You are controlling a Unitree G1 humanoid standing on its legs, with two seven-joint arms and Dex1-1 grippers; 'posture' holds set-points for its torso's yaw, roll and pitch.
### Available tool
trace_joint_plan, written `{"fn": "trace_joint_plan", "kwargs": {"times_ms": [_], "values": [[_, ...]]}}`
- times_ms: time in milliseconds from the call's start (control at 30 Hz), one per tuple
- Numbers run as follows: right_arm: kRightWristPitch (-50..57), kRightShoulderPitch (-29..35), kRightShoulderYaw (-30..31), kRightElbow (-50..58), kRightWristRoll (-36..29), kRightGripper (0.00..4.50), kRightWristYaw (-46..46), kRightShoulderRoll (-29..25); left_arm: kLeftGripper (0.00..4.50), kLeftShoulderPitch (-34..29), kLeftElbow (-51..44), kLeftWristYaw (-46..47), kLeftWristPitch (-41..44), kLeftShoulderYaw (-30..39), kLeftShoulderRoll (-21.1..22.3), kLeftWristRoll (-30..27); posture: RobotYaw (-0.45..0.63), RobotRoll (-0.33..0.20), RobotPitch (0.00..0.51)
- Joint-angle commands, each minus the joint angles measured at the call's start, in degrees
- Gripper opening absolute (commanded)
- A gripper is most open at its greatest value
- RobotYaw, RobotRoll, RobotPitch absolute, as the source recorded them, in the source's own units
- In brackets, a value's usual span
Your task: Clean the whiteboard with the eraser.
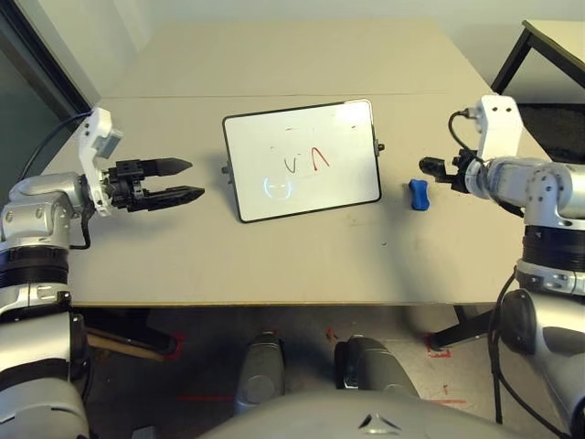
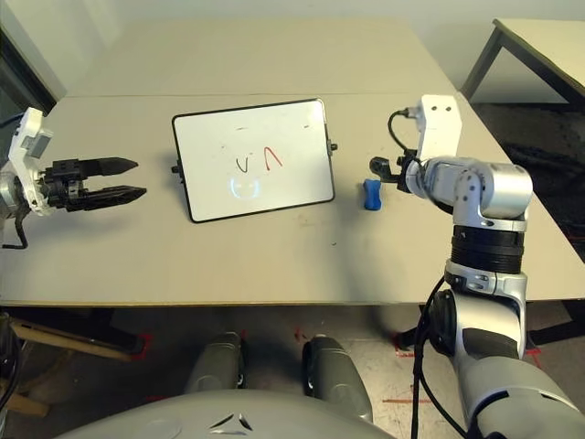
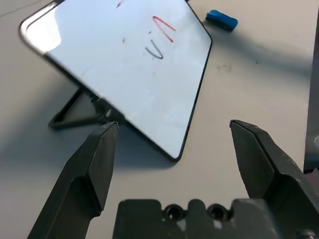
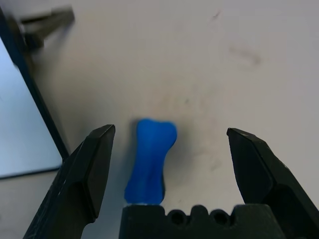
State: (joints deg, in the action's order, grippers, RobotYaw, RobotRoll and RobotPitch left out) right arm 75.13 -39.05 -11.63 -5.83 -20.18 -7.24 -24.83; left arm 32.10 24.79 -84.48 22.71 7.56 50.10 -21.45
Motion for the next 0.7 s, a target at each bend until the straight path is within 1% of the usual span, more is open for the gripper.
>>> {"fn": "trace_joint_plan", "kwargs": {"times_ms": [33,367,533,633,667,700], "values": [[-0.67,0.5,4.31,-2.26,2.15,4.48,-1.56,-1.41,4.5,-0.95,-3.01,-0.34,1.53,-0.71,0.09,-1.26,0.19,0.0,0.043],[-4.0,0.84,7.35,-7.33,5.03,4.48,-3.08,-0.26,4.5,-2.44,-5.66,1.57,1.56,-0.05,-1.39,-2.8,0.21,0.0,0.042],[-4.19,0.95,7.88,-7.82,5.82,4.48,-3.58,0.94,4.5,-1.27,-5.74,2.6,1.49,0.37,-2.14,-3.55,0.21,0.0,0.039],[-4.31,1.23,7.89,-7.89,6.23,3.85,-3.63,1.47,4.5,-1.04,-5.38,2.55,1.31,0.02,-2.04,-3.48,0.21,0.0,0.039],[-4.19,1.4,7.94,-7.65,6.35,3.44,-3.74,1.51,4.5,-0.93,-5.2,2.53,1.23,-0.05,-2.0,-3.38,0.21,0.0,0.039],[-4.02,1.58,7.97,-7.42,6.44,3.14,-3.84,1.49,4.5,-0.8,-5.04,2.5,1.2,-0.12,-1.96,-3.31,0.21,0.0,0.039]]}}
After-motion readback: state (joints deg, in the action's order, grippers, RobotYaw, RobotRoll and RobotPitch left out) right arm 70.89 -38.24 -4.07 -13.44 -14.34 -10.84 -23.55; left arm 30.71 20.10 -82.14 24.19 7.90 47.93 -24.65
